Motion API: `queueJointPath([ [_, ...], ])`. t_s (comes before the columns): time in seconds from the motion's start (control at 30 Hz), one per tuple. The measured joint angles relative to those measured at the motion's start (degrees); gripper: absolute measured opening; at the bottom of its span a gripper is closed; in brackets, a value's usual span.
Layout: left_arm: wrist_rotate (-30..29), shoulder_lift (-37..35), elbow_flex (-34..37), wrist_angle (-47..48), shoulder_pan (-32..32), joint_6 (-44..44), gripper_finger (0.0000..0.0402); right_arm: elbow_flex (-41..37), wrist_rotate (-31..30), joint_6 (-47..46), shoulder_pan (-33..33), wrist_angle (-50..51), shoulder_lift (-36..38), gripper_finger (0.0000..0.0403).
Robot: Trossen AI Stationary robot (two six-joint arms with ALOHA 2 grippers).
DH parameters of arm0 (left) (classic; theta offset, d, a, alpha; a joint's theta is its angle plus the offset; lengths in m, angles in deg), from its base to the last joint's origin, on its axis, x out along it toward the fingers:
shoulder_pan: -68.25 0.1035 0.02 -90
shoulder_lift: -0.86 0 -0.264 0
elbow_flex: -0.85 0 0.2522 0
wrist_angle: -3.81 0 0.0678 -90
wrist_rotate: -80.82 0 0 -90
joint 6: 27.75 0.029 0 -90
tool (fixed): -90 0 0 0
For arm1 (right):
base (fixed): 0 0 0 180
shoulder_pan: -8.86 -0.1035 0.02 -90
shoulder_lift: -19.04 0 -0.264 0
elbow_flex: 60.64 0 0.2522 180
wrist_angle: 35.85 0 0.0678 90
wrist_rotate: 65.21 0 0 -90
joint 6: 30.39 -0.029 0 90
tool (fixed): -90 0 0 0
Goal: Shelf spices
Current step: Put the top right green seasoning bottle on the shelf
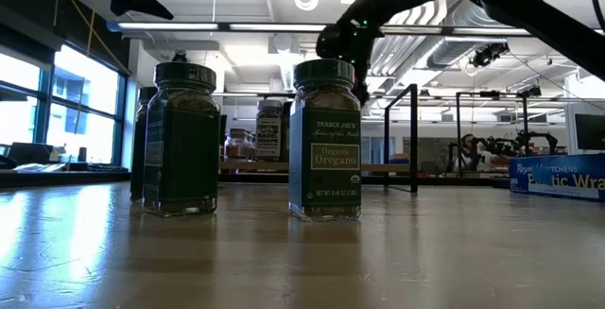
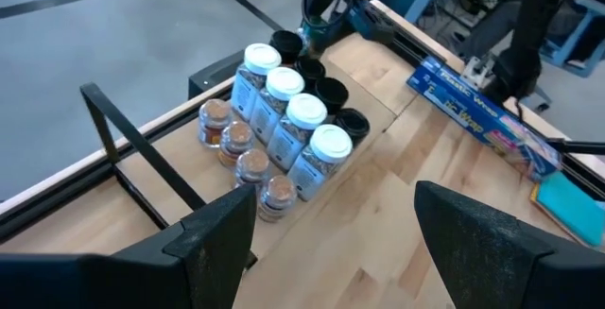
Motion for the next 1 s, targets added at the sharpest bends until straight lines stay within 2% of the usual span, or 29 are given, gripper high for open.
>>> queueJointPath([
  [0.27,-1.07,0.25,-0.02,-1.38,0.00,-0.73,0.0282,0.00,2.02,4.37,-0.05,-1.55,-1.09,0.0190],
  [0.47,-1.13,0.42,0.00,-3.06,0.02,-0.91,0.0282,0.00,2.45,9.44,-0.05,-4.27,-1.28,0.0218],
  [0.73,-1.40,0.56,0.00,-3.09,0.01,-1.54,0.0282,0.00,2.40,17.61,-0.05,-5.79,-1.28,0.0223],
  [1.0,-1.40,0.62,0.00,-3.11,0.02,-2.47,0.0282,0.00,2.43,21.50,0.04,-6.07,-1.29,0.0225],
])
